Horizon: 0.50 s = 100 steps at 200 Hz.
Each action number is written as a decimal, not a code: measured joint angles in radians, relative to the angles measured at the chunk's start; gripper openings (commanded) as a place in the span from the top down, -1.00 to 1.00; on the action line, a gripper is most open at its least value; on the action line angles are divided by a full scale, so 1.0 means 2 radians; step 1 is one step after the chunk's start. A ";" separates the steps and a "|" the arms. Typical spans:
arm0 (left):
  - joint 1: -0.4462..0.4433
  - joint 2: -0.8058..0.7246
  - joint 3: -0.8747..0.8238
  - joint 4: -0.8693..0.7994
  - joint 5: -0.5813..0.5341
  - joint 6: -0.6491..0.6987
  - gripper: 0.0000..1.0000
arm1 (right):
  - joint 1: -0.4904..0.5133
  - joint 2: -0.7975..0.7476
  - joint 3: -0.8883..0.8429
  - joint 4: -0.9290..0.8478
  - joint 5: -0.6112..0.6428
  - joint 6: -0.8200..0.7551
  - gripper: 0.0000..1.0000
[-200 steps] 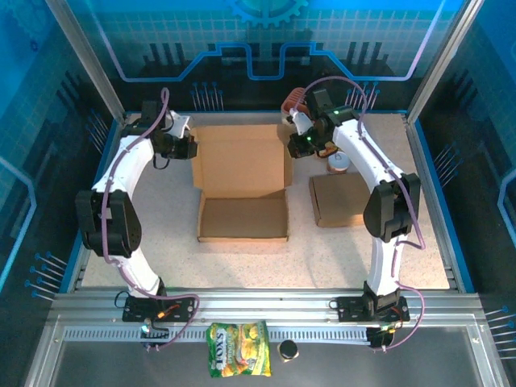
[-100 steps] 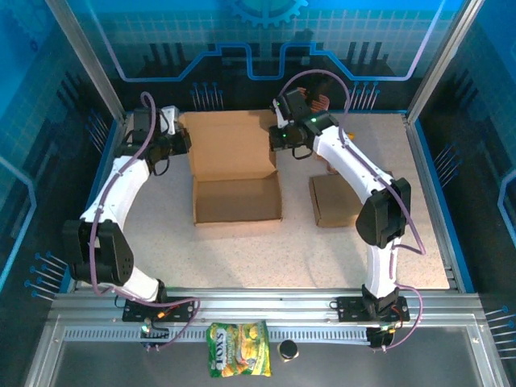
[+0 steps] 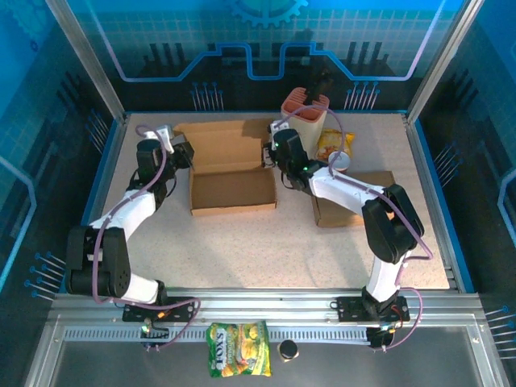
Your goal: Fold the paper box
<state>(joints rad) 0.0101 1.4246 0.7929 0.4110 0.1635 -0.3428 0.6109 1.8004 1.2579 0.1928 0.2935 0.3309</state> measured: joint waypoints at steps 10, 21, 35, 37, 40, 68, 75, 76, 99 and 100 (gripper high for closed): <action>0.000 -0.009 -0.018 0.022 0.001 -0.003 0.62 | 0.002 -0.007 -0.025 0.035 0.005 -0.011 1.00; 0.000 -0.018 -0.033 0.039 0.001 -0.006 0.60 | 0.006 -0.016 -0.048 0.067 0.008 -0.021 1.00; 0.000 -0.032 -0.049 0.054 0.002 -0.010 0.56 | 0.011 -0.027 -0.072 0.101 0.011 -0.034 1.00; 0.000 -0.034 -0.051 0.056 0.003 -0.010 0.56 | 0.011 -0.029 -0.075 0.107 0.011 -0.036 1.00; 0.000 -0.036 -0.054 0.059 0.003 -0.011 0.55 | 0.012 -0.031 -0.080 0.114 0.011 -0.039 1.00; 0.000 -0.074 -0.092 0.080 0.007 -0.013 0.46 | 0.020 -0.053 -0.120 0.170 0.012 -0.063 1.00; 0.000 -0.085 -0.104 0.085 0.008 -0.013 0.45 | 0.022 -0.056 -0.128 0.181 0.013 -0.067 1.00; 0.000 -0.086 -0.106 0.085 0.008 -0.013 0.45 | 0.022 -0.056 -0.129 0.183 0.013 -0.068 1.00; 0.000 -0.108 -0.139 0.090 0.008 -0.015 0.45 | 0.028 -0.062 -0.151 0.204 0.017 -0.076 0.95; 0.000 -0.109 -0.141 0.090 0.008 -0.016 0.45 | 0.028 -0.062 -0.152 0.205 0.017 -0.077 0.95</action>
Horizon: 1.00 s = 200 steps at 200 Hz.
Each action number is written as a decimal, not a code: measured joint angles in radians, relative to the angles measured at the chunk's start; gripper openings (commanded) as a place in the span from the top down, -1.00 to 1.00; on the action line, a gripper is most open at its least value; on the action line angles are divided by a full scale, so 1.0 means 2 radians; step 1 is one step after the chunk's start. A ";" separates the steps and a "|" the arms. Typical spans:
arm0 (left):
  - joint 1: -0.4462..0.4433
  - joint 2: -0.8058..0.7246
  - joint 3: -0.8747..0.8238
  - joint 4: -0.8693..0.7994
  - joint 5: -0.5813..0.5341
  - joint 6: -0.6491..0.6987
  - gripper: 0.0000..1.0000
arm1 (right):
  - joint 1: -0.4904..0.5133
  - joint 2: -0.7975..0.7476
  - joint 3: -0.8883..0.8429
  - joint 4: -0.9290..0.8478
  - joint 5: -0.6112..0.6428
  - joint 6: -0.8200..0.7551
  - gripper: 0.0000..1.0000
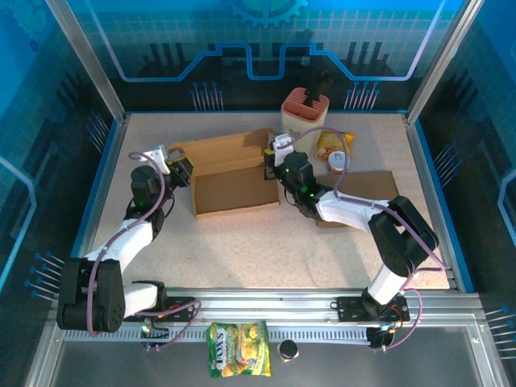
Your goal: Fold the paper box
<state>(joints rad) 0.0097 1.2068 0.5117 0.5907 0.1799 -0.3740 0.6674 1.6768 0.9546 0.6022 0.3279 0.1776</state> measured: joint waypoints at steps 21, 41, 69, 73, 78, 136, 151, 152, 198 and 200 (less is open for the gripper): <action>0.000 -0.006 -0.017 -0.001 0.000 -0.003 0.44 | 0.006 -0.001 -0.011 -0.003 0.007 0.000 0.82; 0.000 -0.012 -0.024 -0.001 0.000 -0.006 0.44 | 0.011 -0.008 -0.013 -0.023 0.010 0.002 0.73; -0.004 -0.018 -0.026 -0.002 0.002 -0.007 0.44 | 0.016 -0.033 -0.012 -0.073 0.012 0.022 0.39; -0.005 -0.019 -0.027 -0.002 0.002 -0.007 0.44 | 0.016 -0.037 -0.012 -0.081 0.011 0.026 0.29; -0.006 -0.021 -0.027 -0.004 0.002 -0.007 0.44 | 0.016 -0.043 -0.012 -0.092 0.010 0.035 0.18; -0.014 -0.040 -0.029 -0.034 0.003 0.005 0.49 | 0.011 -0.105 0.039 -0.288 -0.077 0.135 -0.41; -0.016 -0.040 -0.029 -0.038 0.001 0.007 0.49 | 0.002 -0.111 0.068 -0.345 -0.115 0.167 -0.47; -0.016 -0.040 -0.029 -0.038 0.001 0.007 0.49 | 0.002 -0.111 0.069 -0.347 -0.117 0.170 -0.48; -0.022 -0.040 -0.029 -0.044 -0.006 0.009 0.49 | -0.010 -0.151 0.104 -0.482 -0.182 0.228 -0.70; -0.022 -0.040 -0.029 -0.044 -0.006 0.009 0.49 | -0.011 -0.153 0.106 -0.488 -0.184 0.231 -0.70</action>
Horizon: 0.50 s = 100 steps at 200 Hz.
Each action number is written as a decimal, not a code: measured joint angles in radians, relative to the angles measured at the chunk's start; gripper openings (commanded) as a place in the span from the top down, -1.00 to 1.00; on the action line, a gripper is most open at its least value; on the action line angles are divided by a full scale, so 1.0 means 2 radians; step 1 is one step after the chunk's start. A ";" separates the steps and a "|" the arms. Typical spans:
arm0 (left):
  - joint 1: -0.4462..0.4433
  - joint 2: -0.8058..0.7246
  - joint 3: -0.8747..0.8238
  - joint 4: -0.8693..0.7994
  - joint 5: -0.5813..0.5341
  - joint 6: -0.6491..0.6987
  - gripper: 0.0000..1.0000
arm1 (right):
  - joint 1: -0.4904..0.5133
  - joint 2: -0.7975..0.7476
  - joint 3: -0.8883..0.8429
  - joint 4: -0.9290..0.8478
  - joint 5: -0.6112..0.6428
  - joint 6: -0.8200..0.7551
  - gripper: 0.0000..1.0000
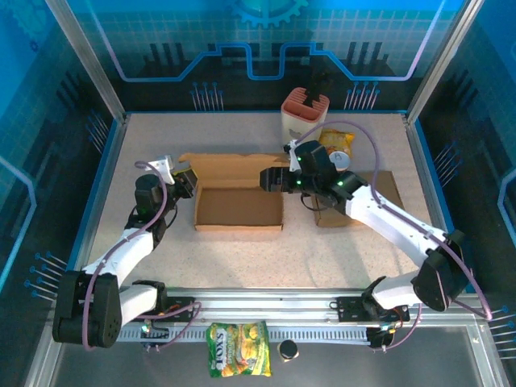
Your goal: Fold the paper box
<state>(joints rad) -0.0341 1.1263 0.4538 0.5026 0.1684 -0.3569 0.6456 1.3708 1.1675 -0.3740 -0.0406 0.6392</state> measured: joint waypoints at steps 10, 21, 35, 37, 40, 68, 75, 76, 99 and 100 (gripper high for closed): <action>0.000 0.000 0.000 0.000 0.000 0.000 0.49 | -0.004 -0.008 0.012 -0.026 -0.008 0.008 -0.70; 0.000 0.000 0.000 0.000 -0.001 0.000 0.49 | -0.011 -0.013 0.032 -0.054 -0.014 0.020 -0.69; -0.001 0.000 0.000 0.000 -0.002 0.000 0.49 | -0.027 -0.015 0.065 -0.091 -0.022 0.039 -0.66; -0.001 0.000 0.000 0.000 -0.003 0.000 0.48 | -0.029 -0.015 0.069 -0.095 -0.021 0.041 -0.66; 0.000 0.000 0.000 0.001 -0.004 0.000 0.49 | -0.033 -0.015 0.077 -0.103 -0.023 0.046 -0.66; -0.001 0.000 0.000 0.002 -0.004 0.000 0.47 | -0.083 -0.016 0.138 -0.156 -0.030 0.101 -0.65; -0.001 0.001 0.000 0.004 -0.004 0.000 0.47 | -0.099 -0.014 0.151 -0.169 -0.036 0.116 -0.63; -0.001 0.002 0.000 0.004 -0.004 0.000 0.47 | -0.100 -0.014 0.153 -0.170 -0.037 0.117 -0.63; -0.001 0.010 0.000 0.019 -0.007 0.000 0.46 | -0.143 0.015 0.204 -0.207 -0.052 0.151 -0.58; -0.001 0.010 0.000 0.019 -0.007 0.000 0.46 | -0.145 0.018 0.207 -0.209 -0.053 0.152 -0.58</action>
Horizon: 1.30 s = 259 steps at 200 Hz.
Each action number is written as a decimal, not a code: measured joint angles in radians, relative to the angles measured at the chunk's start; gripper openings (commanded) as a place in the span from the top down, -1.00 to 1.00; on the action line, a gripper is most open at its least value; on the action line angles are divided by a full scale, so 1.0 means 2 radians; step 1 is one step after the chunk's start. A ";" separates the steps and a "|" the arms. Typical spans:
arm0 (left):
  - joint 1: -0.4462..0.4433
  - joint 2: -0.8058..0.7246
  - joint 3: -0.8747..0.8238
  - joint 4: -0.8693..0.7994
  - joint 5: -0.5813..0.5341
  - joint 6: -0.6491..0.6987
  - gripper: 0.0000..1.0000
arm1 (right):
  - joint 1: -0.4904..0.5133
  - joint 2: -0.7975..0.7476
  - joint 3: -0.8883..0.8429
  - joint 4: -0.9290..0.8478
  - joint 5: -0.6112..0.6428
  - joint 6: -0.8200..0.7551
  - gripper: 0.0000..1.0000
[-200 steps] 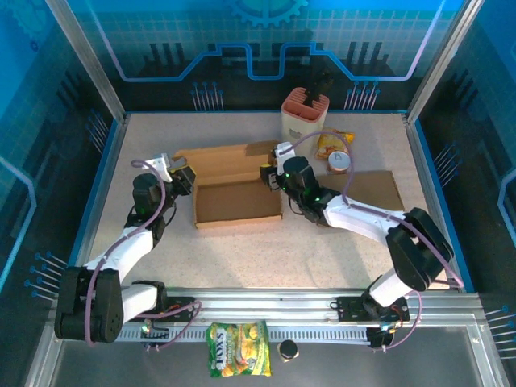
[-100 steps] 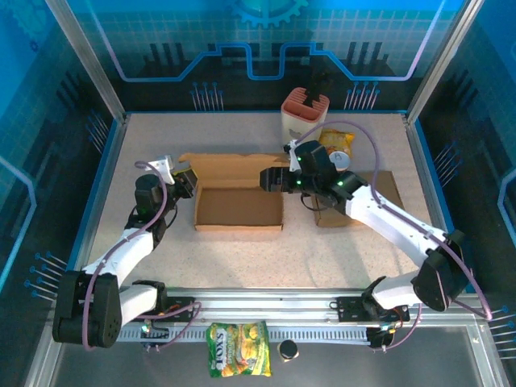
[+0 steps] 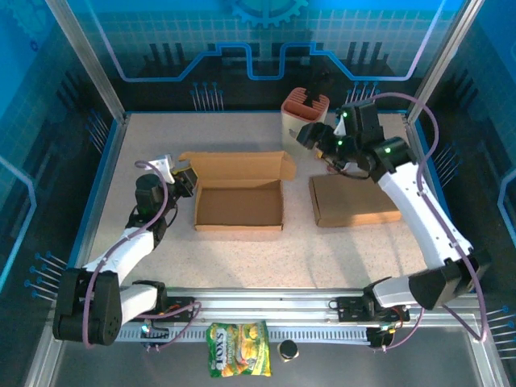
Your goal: Fold the paper box
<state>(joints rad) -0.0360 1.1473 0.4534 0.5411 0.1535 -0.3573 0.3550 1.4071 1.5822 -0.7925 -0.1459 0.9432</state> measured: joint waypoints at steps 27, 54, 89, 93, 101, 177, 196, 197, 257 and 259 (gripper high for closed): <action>0.000 0.014 0.000 0.022 -0.001 0.000 0.33 | -0.020 0.061 0.039 -0.023 -0.018 0.004 -0.52; 0.000 0.031 0.000 0.046 0.000 0.005 0.29 | -0.031 0.140 0.087 -0.044 -0.050 -0.003 -0.50; 0.000 0.058 0.003 0.069 0.000 0.010 0.29 | -0.026 0.225 0.150 -0.066 -0.076 -0.022 -0.52; 0.000 0.061 0.005 0.071 0.000 0.010 0.29 | -0.024 0.233 0.156 -0.069 -0.077 -0.024 -0.52; 0.000 0.067 0.007 0.075 0.000 0.010 0.29 | -0.022 0.244 0.164 -0.073 -0.081 -0.028 -0.52; 0.000 0.087 0.026 0.094 0.014 0.008 0.35 | -0.004 0.265 0.156 -0.085 -0.144 -0.023 -0.47; 0.000 0.087 0.028 0.091 0.017 0.007 0.35 | -0.004 0.253 0.123 -0.074 -0.161 -0.004 -0.47; 0.000 0.087 0.028 0.091 0.018 0.007 0.35 | -0.003 0.252 0.122 -0.074 -0.162 -0.003 -0.47; -0.005 0.087 0.025 0.093 0.019 -0.022 0.33 | -0.002 0.232 0.066 -0.044 -0.195 0.051 -0.43; -0.006 0.087 0.024 0.094 0.018 -0.023 0.33 | -0.002 0.232 0.065 -0.043 -0.195 0.053 -0.43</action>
<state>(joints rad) -0.0475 1.3212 0.5022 0.7292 0.1902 -0.4034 0.3508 1.8709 1.7119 -0.8795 -0.5365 1.0492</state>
